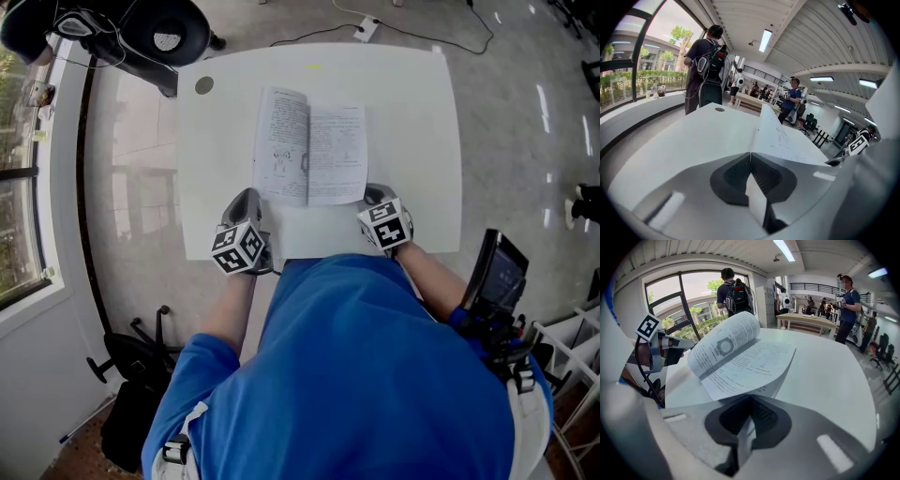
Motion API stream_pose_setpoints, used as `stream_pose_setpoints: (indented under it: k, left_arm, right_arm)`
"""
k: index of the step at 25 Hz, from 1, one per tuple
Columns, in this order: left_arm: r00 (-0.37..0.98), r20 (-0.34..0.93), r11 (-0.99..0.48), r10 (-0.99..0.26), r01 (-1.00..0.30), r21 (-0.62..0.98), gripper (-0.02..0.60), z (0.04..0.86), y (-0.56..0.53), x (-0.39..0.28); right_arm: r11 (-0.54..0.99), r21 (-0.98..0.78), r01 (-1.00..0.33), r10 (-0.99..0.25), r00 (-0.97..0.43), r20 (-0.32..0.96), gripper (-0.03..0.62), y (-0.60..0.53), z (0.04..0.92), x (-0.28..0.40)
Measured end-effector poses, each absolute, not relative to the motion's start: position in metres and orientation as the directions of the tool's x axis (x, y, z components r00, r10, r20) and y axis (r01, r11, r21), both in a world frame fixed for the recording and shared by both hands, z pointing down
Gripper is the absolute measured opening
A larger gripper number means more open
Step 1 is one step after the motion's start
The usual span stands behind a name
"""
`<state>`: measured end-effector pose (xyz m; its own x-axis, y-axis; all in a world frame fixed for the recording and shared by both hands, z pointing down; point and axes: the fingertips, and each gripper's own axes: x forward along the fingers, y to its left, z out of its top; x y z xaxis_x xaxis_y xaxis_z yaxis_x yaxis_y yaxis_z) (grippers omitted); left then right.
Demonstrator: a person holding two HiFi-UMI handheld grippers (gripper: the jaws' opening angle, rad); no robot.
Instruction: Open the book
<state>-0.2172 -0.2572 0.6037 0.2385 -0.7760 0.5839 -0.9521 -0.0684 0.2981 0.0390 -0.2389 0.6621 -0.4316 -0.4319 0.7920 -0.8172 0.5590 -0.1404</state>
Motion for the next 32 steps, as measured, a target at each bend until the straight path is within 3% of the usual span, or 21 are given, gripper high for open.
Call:
stream_pose_setpoints:
  k: [32]
  left_arm:
    - [0.100,0.727,0.036,-0.680,-0.985,0.169,0.011,0.657,-0.244,-0.263]
  right_arm:
    - [0.554,-0.134,-0.822,-0.434,-0.423,0.795,0.003,-0.246,0.667,0.048]
